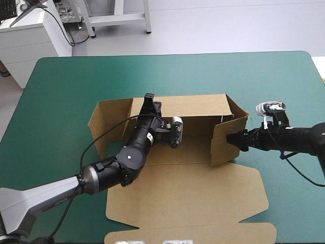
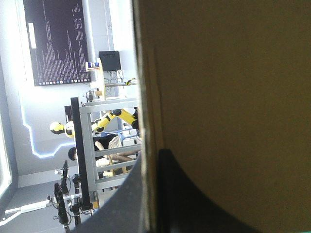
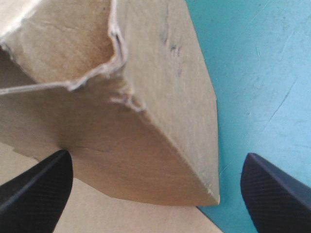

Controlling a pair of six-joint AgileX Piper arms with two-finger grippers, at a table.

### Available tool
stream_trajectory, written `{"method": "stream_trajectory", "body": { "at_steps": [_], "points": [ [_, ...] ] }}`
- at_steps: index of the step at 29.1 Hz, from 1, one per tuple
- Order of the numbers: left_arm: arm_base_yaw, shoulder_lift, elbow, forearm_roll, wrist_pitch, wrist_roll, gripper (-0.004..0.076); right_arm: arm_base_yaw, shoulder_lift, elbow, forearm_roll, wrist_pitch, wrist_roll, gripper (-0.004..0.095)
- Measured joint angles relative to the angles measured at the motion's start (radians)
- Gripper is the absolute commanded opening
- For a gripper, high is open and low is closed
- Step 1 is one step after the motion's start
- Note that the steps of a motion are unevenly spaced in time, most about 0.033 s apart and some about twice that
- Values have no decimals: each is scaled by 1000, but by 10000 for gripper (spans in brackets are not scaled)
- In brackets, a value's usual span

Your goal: Fold the box

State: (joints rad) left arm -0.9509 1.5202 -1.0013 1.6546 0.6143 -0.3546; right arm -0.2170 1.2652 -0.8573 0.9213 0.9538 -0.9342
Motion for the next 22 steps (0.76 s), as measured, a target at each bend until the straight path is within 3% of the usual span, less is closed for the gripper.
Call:
{"method": "stream_trajectory", "body": {
  "at_steps": [7, 14, 19, 22],
  "points": [
    [0, 0, 0, 0, 0, 0, -8, 149, -1, 23, -5, -174, -74, 864],
    [0, 0, 0, 0, 0, 0, -8, 315, -21, 57, -66, -323, 0, 864],
    [0, 0, 0, 0, 0, 0, -8, 440, -75, 145, -69, -535, 35, 841],
    [0, 0, 0, 0, 0, 0, -8, 534, -106, 203, -66, -697, 63, 772]
  ]
}}
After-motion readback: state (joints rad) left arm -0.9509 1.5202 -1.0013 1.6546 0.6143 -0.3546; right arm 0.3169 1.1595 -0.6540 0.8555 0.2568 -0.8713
